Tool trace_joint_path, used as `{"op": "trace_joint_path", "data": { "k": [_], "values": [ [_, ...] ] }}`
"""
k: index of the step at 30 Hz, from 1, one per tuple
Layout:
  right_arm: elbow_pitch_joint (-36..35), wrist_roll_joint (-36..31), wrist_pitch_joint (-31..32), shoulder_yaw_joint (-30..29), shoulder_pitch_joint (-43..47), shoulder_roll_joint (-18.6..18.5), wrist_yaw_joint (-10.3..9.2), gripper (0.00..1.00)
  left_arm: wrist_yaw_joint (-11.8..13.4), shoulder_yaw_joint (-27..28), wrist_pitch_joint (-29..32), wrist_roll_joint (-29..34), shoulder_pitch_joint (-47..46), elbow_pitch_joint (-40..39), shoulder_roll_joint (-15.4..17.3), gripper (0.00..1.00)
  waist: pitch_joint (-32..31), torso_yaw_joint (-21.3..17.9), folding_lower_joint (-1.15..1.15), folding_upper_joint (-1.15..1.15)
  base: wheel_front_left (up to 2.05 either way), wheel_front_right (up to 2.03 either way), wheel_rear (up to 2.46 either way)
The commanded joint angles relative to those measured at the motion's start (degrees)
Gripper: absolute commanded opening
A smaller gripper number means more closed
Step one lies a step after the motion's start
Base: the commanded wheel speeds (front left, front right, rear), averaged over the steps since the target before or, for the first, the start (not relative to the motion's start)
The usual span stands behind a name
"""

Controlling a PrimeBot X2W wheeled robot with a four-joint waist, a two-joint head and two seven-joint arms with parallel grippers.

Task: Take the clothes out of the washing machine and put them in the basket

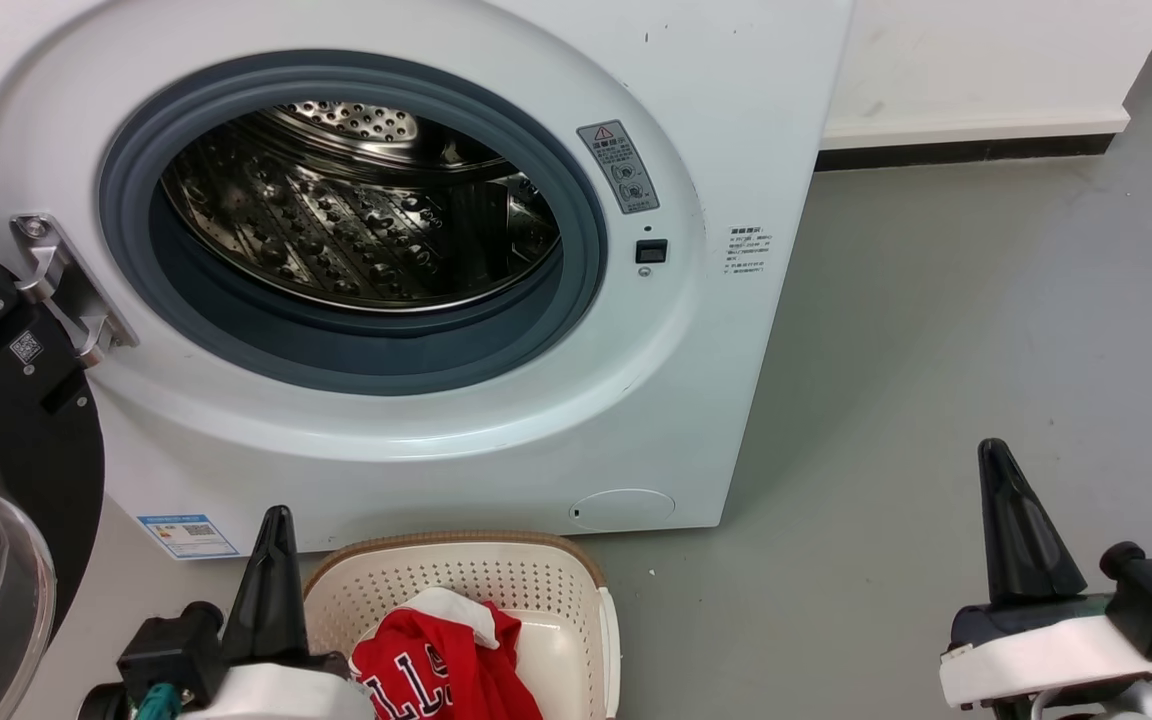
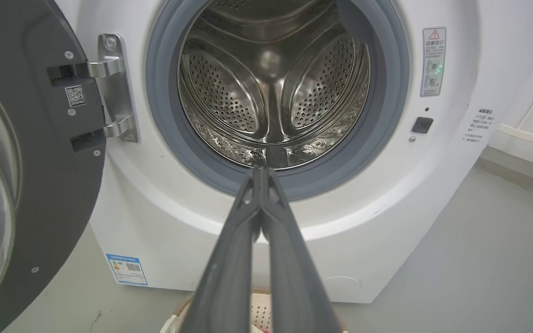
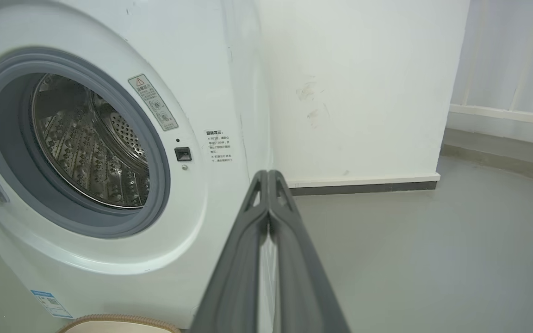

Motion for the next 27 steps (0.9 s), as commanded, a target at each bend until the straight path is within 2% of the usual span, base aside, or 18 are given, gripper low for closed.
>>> {"op": "trace_joint_path", "data": {
  "k": [1, 15, 27],
  "values": [
    [0.1, 6.1, 1.0, 0.1, -1.4, -0.6, 0.0, 0.0, -0.5, 0.6, 1.1, -5.4, -1.7, 0.0, 0.1, 0.0, -0.1, 0.1, 0.0, 0.0, 0.0, 0.0, 0.0],
    [2.7, 22.3, 3.7, 0.3, -2.7, -1.4, -0.01, 0.0, -1.7, 1.6, 4.7, -20.1, -3.5, 2.3, 0.1, 0.0, -0.4, 0.6, 0.0, 0.0, 0.0, 0.0, 0.0],
    [4.3, 33.1, 5.8, 0.1, -3.5, -1.8, -0.01, 0.0, -2.6, 2.3, 7.1, -30.1, -4.7, 3.9, 0.0, 0.0, -0.6, 1.0, 0.0, 0.0, 0.0, 0.0, 0.0]
  ]
}}
